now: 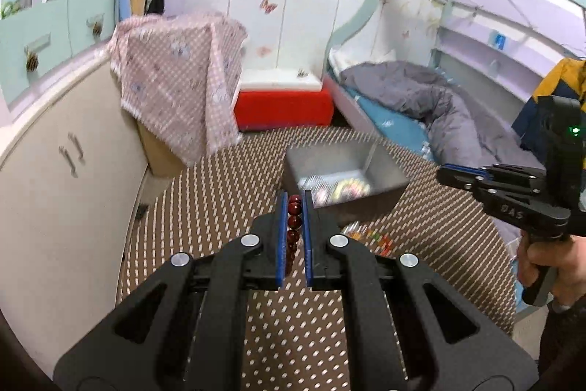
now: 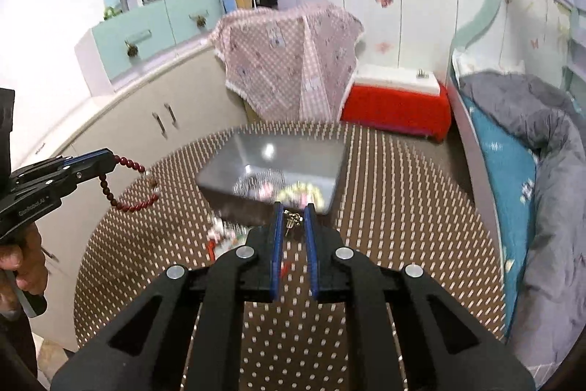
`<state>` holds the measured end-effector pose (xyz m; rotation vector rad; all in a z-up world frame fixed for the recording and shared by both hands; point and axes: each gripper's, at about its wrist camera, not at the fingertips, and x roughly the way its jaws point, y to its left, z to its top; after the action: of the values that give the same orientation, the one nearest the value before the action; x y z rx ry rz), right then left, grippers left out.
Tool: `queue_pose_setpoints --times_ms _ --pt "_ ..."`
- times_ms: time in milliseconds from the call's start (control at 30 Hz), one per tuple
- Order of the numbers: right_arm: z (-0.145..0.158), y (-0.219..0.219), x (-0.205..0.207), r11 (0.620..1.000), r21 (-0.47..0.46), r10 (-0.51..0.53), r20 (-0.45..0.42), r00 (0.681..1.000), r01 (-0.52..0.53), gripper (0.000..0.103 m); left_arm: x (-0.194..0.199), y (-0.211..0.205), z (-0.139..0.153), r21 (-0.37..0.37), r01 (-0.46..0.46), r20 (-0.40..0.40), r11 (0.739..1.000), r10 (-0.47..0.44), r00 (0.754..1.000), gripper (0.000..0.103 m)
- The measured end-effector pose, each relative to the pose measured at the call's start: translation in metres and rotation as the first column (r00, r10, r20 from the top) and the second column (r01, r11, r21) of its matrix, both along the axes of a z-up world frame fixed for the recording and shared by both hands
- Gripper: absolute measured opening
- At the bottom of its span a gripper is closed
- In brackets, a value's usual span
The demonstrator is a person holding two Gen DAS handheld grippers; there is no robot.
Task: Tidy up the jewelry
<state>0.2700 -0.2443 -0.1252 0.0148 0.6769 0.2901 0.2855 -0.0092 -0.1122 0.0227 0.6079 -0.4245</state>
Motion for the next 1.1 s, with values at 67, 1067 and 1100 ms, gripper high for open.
queue_pose_setpoints --times_ms 67,1067,1100 --pt "0.018 0.003 0.003 1.000 -0.007 0.010 0.039 0.999 -0.010 0.010 0.002 -0.004 0.015 -0.009 0.018 0.033 1.000 -0.018 0.999 0.007" --pt "0.032 -0.028 0.077 0.987 0.115 -0.111 -0.004 0.994 0.111 0.095 0.088 -0.047 0.046 -0.062 -0.035 0.013 0.997 0.036 0.999 0.097" --pt "0.032 -0.028 0.076 0.987 0.117 -0.113 -0.003 0.994 0.112 0.095 0.086 -0.046 0.046 -0.062 -0.040 0.018 0.997 0.041 0.999 0.097"
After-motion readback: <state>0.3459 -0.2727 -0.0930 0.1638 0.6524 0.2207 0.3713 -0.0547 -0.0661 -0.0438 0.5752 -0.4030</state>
